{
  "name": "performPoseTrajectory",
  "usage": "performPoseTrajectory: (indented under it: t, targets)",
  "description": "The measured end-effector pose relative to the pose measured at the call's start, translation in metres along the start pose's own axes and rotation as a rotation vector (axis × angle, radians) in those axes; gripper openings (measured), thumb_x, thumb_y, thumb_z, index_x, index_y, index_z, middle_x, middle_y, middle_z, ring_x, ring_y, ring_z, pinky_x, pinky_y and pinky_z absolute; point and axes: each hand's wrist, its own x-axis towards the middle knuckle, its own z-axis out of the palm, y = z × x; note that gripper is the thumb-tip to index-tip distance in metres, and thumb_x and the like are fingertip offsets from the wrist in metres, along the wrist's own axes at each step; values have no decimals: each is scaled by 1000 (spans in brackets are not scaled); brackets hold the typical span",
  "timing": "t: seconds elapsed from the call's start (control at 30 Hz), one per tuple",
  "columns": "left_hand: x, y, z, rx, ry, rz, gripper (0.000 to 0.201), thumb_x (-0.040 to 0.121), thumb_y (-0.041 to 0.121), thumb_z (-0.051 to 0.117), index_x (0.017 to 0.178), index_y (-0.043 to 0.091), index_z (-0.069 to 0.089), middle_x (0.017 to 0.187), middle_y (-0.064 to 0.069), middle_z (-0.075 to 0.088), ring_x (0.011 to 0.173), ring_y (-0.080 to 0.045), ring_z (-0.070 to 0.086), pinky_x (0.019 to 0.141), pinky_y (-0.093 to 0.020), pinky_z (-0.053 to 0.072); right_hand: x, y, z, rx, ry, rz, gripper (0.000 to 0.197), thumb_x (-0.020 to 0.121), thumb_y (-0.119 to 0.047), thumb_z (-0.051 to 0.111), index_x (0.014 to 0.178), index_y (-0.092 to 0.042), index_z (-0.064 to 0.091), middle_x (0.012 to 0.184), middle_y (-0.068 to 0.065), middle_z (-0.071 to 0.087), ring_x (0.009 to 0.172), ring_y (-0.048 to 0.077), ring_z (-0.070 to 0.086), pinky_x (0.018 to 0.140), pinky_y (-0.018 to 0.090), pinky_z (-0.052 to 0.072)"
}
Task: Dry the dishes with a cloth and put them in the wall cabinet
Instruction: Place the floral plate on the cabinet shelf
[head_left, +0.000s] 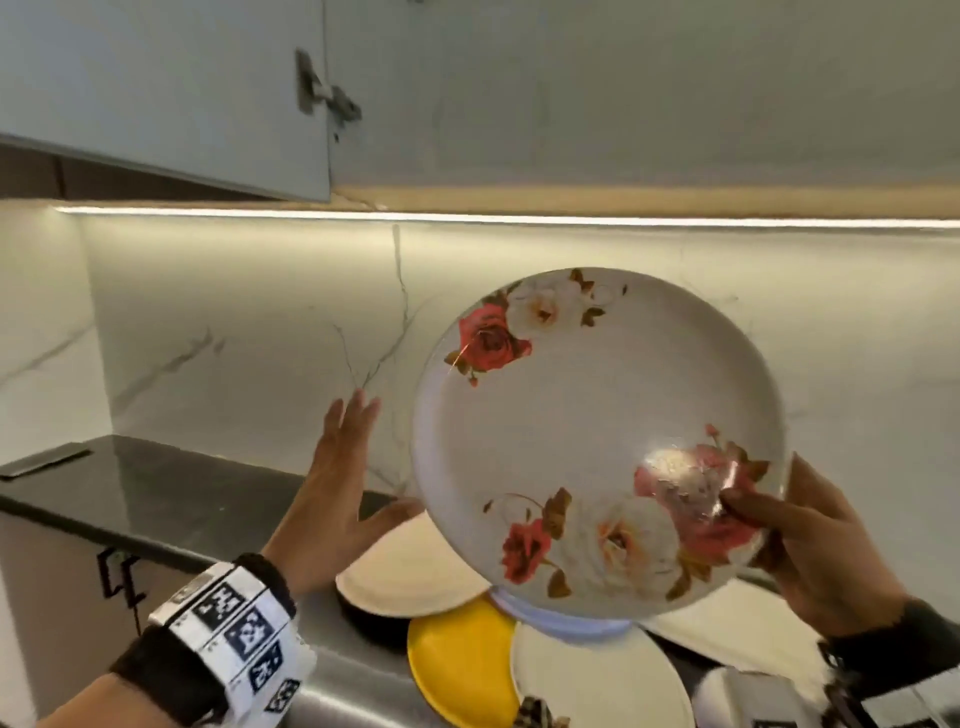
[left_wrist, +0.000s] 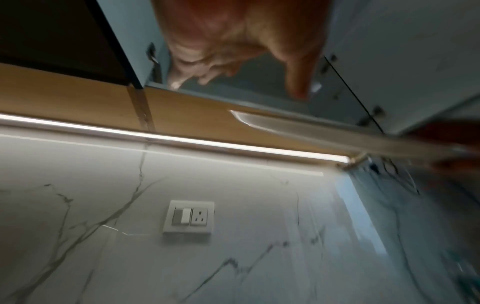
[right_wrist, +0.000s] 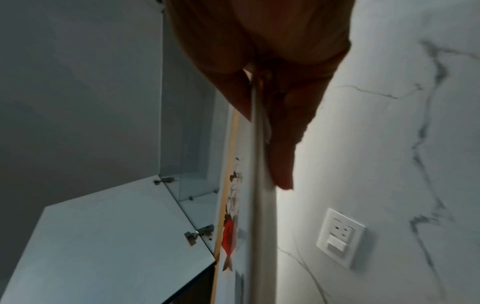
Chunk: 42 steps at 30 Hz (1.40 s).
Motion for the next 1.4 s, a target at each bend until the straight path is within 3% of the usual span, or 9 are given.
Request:
performPoseTrajectory:
  t: [0.13, 0.23, 0.33, 0.43, 0.57, 1.1, 1.17, 1.27, 1.4]
  targets:
    - [43, 24, -28, -191, -27, -105, 109, 59, 84, 48, 145, 24, 16, 135, 13, 43, 130, -8, 36, 105, -29, 30, 18, -40, 6, -59, -18, -132, 35, 80, 6, 50, 101, -20, 61, 81, 5, 74, 62, 22, 70, 43, 37, 55]
    - [76, 46, -45, -234, 8, -3, 74, 74, 47, 70, 135, 33, 31, 121, 15, 53, 116, 0, 47, 98, -24, 36, 38, -69, 14, -91, -20, -189, 39, 85, 12, 44, 105, -18, 60, 79, 3, 74, 60, 22, 70, 40, 35, 53]
    - [109, 54, -69, -263, 90, 100, 64, 80, 12, 71, 127, 36, 35, 116, 20, 54, 104, 12, 49, 91, -15, 37, 58, -100, 32, -101, -60, -247, 43, 77, -3, 63, 118, -14, 57, 82, 3, 74, 63, 20, 70, 42, 35, 54]
    - [142, 50, -94, -249, 163, 154, 61, 78, 7, 71, 129, 23, 41, 113, 9, 58, 106, -7, 53, 93, -19, 37, 88, -128, 53, -272, -36, -267, 73, 48, -33, 85, 115, -22, 56, 74, -4, 73, 57, 15, 69, 43, 35, 54]
    - [184, 34, -117, -224, 195, 173, 57, 79, 3, 69, 130, 15, 45, 116, 0, 60, 114, -16, 53, 103, -33, 38, 139, -166, 82, -495, 6, -280, 27, 86, -1, 57, 111, -8, 52, 51, 3, 66, 38, 18, 61, 36, 32, 52]
    - [345, -60, -120, 293, 42, 160, 92, 81, 42, 65, 148, 16, 8, 152, -5, 25, 139, -22, 23, 111, -30, 18, 333, -256, 181, -844, 316, -346, 17, 87, 2, 57, 103, -1, 51, 72, 19, 53, 29, 29, 54, 25, 43, 43]
    - [352, -67, -112, 431, 152, 230, 82, 80, 53, 59, 144, 12, 28, 141, -6, 43, 130, -23, 37, 107, -30, 23, 363, -264, 184, -901, 328, -334, 22, 86, 2, 59, 107, 0, 53, 80, 22, 58, 45, 37, 61, 38, 53, 49]
    - [357, -73, -102, 379, 433, 397, 61, 72, 60, 46, 98, 10, 69, 86, -2, 71, 77, -24, 68, 74, -33, 44, 403, -267, 194, -1053, 344, -317, 35, 86, -1, 59, 121, 3, 53, 119, 26, 57, 102, 41, 61, 88, 55, 50]
    - [362, -78, -91, 377, 598, 456, 40, 64, 56, 58, 75, 19, 70, 65, 10, 66, 56, -12, 62, 60, -22, 39, 437, -257, 214, -1164, 359, -356, 36, 85, -3, 62, 119, 7, 55, 123, 24, 57, 112, 37, 55, 94, 42, 45]
